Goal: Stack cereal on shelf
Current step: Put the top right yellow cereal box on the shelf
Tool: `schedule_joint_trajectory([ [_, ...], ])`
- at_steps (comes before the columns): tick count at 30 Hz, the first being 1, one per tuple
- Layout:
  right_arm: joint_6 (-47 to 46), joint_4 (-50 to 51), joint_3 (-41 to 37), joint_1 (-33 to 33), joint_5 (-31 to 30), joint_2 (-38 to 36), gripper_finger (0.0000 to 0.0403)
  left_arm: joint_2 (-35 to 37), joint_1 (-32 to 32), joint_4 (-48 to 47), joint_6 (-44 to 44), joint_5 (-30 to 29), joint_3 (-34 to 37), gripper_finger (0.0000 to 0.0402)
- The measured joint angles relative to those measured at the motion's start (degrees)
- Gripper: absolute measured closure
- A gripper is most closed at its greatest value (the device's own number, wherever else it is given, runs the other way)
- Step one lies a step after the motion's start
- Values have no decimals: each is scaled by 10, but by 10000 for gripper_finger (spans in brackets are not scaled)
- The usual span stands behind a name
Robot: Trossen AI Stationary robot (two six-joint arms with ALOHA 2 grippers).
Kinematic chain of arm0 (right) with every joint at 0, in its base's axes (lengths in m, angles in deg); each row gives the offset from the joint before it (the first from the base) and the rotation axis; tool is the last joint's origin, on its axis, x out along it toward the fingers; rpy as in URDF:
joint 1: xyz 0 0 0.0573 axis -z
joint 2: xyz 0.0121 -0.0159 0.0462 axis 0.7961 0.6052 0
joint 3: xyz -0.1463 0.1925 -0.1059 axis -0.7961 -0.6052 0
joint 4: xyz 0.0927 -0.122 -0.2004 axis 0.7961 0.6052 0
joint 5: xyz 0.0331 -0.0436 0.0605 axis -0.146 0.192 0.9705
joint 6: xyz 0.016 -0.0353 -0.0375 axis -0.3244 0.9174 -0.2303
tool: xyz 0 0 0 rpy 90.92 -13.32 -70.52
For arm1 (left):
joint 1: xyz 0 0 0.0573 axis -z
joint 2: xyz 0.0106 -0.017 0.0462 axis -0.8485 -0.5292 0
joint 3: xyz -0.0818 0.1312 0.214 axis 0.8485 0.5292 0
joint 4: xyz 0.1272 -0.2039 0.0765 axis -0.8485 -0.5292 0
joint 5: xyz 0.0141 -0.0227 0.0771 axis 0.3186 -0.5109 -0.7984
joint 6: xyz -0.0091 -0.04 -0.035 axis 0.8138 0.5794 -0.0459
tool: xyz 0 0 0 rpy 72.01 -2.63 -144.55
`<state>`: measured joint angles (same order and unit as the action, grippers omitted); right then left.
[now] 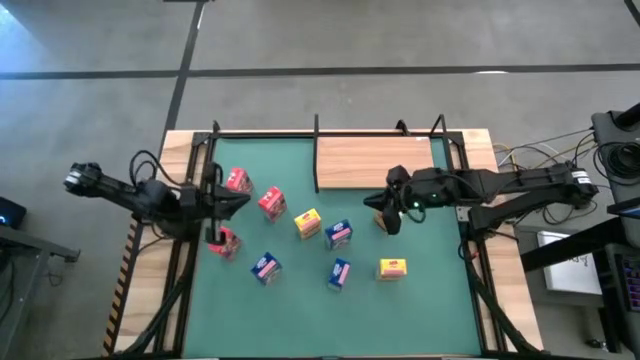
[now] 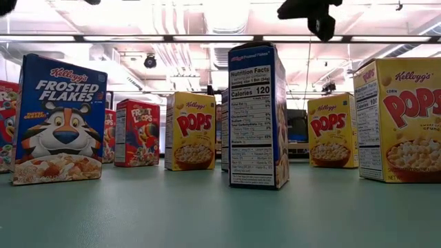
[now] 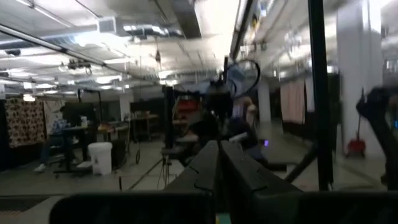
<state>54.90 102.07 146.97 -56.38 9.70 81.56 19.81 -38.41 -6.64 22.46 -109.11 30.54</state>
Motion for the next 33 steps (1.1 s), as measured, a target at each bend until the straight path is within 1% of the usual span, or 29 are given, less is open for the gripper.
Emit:
schedule_joint_trajectory([
  [3, -23, 60, 45, 0, -7, 22, 376, -8, 0, -74, -4, 0, -36, 401],
  [6, -45, 138, 90, 0, -17, 48, 376, -13, 0, -115, -4, 0, -55, 401],
  [11, -91, 252, 160, 5, -34, 92, 376, -7, 0, -126, -19, -1, -51, 401],
  [15, -136, 367, 202, 24, -31, 126, 376, 5, 0, -135, -24, -23, -50, 401],
  [19, -167, 482, 223, 48, -30, 150, 376, 16, 0, -158, -24, -30, -49, 401],
  [21, -168, 518, 222, 61, -30, 158, 376, 21, 0, -161, -24, -31, -48, 401],
  [25, -141, 548, 219, 74, -30, 168, 376, 27, 0, -161, -29, -31, -49, 401],
  [30, -109, 530, 219, 74, -30, 182, 376, 28, 0, -164, -55, -31, -57, 401],
  [33, -106, 525, 223, 74, -30, 196, 376, 28, 0, -164, -68, -31, -61, 401],
])
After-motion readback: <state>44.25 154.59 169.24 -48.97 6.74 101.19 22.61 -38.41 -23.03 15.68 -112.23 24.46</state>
